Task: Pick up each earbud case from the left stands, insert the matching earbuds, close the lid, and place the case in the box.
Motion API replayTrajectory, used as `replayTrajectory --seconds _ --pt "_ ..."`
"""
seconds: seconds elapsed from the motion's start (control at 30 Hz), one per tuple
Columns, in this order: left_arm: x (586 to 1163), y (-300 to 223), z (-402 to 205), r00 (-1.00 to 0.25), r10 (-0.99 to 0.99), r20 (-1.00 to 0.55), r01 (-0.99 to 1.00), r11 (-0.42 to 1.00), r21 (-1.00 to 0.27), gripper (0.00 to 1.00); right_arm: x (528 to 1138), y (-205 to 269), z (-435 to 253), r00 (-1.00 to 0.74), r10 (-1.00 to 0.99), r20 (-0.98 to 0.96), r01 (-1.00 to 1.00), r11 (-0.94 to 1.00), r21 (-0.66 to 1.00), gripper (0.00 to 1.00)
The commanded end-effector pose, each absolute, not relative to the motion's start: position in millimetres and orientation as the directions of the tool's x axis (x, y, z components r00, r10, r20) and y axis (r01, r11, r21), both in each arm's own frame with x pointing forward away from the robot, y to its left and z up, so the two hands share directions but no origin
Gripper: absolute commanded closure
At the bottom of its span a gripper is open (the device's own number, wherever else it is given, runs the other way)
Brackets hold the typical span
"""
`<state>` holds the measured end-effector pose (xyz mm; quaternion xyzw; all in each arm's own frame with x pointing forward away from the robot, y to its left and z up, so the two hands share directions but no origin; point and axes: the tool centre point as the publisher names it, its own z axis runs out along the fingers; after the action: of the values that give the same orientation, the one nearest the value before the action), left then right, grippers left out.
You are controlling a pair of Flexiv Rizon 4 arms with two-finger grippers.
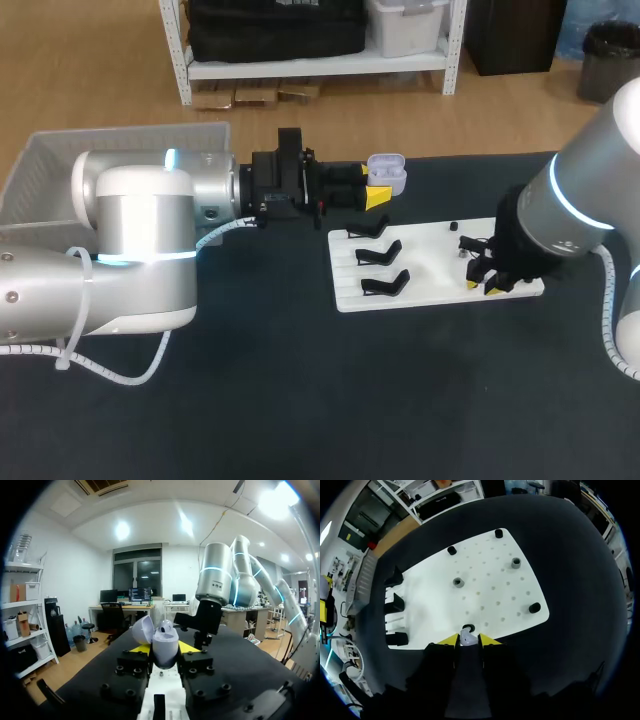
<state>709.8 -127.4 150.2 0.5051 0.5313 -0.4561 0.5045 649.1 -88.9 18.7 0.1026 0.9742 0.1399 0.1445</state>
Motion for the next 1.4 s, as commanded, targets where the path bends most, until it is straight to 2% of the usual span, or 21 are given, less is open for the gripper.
replayTrajectory --seconds 0.03,0.3,0.63,1.07,1.4 --pt "707.8 -127.3 148.7 0.025 0.069 -0.997 0.996 0.081 0.031 1.00 650.9 -88.3 18.4 -0.939 0.237 -0.249 0.158 0.941 0.300 1.00" --pt "707.8 -127.3 148.7 0.025 0.069 -0.997 0.996 0.081 0.031 1.00 647.9 -85.8 26.3 -0.949 0.212 -0.235 0.145 0.951 0.273 1.00" --pt "707.8 -127.3 148.7 0.025 0.069 -0.997 0.996 0.081 0.031 1.00 632.7 -74.0 91.4 -0.977 0.116 -0.178 0.075 0.972 0.221 1.00" --pt "707.8 -127.3 148.7 0.025 0.069 -0.997 0.996 0.081 0.031 1.00 609.6 -37.8 168.2 -0.986 -0.163 -0.023 -0.164 0.975 0.148 1.00" --pt "707.8 -127.3 148.7 0.025 0.069 -0.997 0.996 0.081 0.031 1.00 623.5 -9.9 201.5 -0.941 -0.329 -0.078 -0.337 0.933 0.124 1.00"
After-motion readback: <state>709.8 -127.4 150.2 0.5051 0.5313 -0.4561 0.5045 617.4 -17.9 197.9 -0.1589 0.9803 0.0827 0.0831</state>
